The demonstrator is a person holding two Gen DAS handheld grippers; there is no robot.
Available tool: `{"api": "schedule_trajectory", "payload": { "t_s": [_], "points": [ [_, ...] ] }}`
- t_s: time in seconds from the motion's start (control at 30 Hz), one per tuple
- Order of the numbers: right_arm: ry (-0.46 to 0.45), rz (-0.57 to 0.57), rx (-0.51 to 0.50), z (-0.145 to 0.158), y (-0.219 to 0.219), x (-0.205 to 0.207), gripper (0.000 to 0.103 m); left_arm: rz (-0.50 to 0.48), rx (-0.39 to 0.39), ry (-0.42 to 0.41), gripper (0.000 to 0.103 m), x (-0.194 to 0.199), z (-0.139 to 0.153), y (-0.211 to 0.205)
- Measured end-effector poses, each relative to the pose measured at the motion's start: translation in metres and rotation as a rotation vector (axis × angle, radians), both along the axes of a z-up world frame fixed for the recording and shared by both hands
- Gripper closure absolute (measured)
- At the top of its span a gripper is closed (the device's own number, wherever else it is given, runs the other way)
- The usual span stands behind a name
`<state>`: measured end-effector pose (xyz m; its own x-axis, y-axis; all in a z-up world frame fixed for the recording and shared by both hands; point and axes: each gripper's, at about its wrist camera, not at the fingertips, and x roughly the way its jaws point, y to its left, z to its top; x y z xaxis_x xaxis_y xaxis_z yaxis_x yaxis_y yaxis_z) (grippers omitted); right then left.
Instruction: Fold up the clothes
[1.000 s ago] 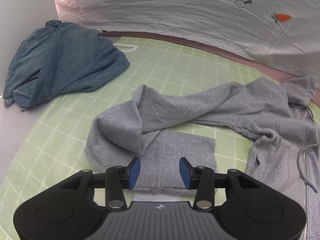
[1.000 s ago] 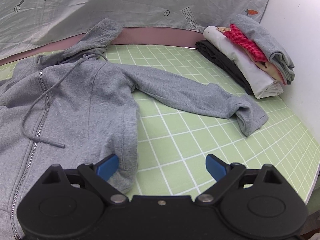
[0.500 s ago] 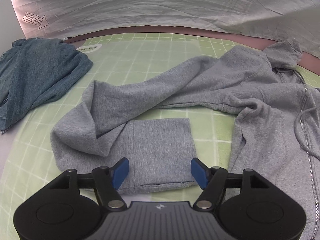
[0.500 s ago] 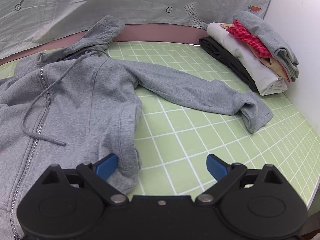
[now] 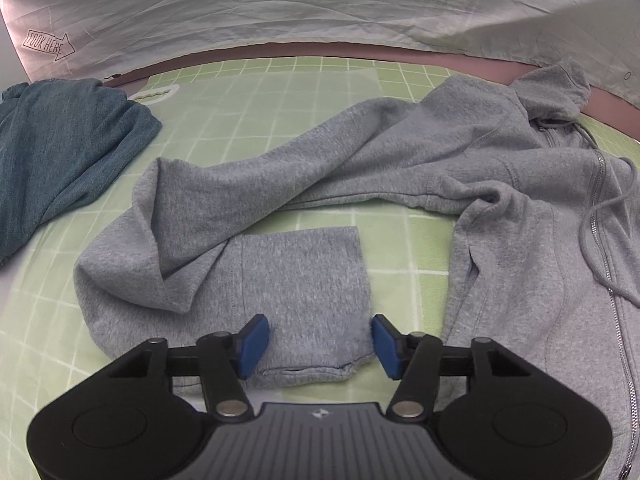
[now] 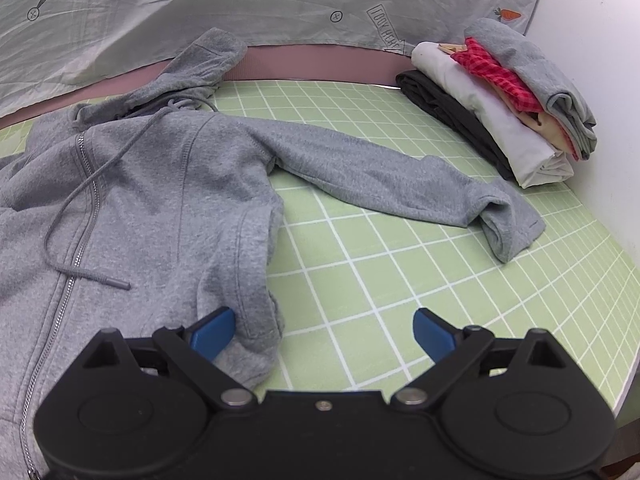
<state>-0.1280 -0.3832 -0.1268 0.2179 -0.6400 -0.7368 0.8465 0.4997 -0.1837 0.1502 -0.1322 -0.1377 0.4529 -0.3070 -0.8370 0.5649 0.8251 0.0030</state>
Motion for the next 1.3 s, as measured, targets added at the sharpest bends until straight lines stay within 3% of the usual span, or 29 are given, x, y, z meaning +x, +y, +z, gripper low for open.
{"api": "schedule_trajectory", "payload": {
  "t_s": [0.03,0.07,0.17,0.3,0.57,0.8,1.03,1.2,1.3],
  "points": [
    [0.001,0.0,0.0,0.0,0.0,0.0,0.006,0.013,-0.019,0.015,0.084,0.003,0.002,0.002],
    [0.002,0.0,0.001,0.0,0.0,0.001,0.006,0.026,-0.039,0.031,0.097,0.006,0.004,0.004],
    [0.007,0.003,-0.001,0.0,0.001,0.001,0.006,0.058,-0.087,0.026,0.098,0.013,0.017,0.014],
    [0.001,0.001,0.004,0.0,-0.001,0.0,0.006,0.146,-0.167,-0.071,0.098,0.024,0.057,0.041],
    [0.012,0.003,0.0,-0.001,0.0,0.002,0.006,0.491,-0.286,-0.243,0.098,0.076,0.112,0.127],
    [0.029,0.006,-0.005,-0.001,0.001,0.005,0.006,0.685,-0.277,-0.399,0.098,0.107,0.144,0.188],
    [0.046,0.001,-0.009,-0.001,0.002,0.008,0.006,0.763,-0.247,-0.549,0.098,0.123,0.17,0.218],
    [0.053,-0.002,-0.007,0.0,0.003,0.009,0.006,0.842,-0.135,-0.571,0.099,0.145,0.157,0.232],
    [0.055,-0.004,-0.007,0.0,0.003,0.009,0.006,0.849,-0.088,-0.507,0.098,0.152,0.142,0.236]
  ]
}}
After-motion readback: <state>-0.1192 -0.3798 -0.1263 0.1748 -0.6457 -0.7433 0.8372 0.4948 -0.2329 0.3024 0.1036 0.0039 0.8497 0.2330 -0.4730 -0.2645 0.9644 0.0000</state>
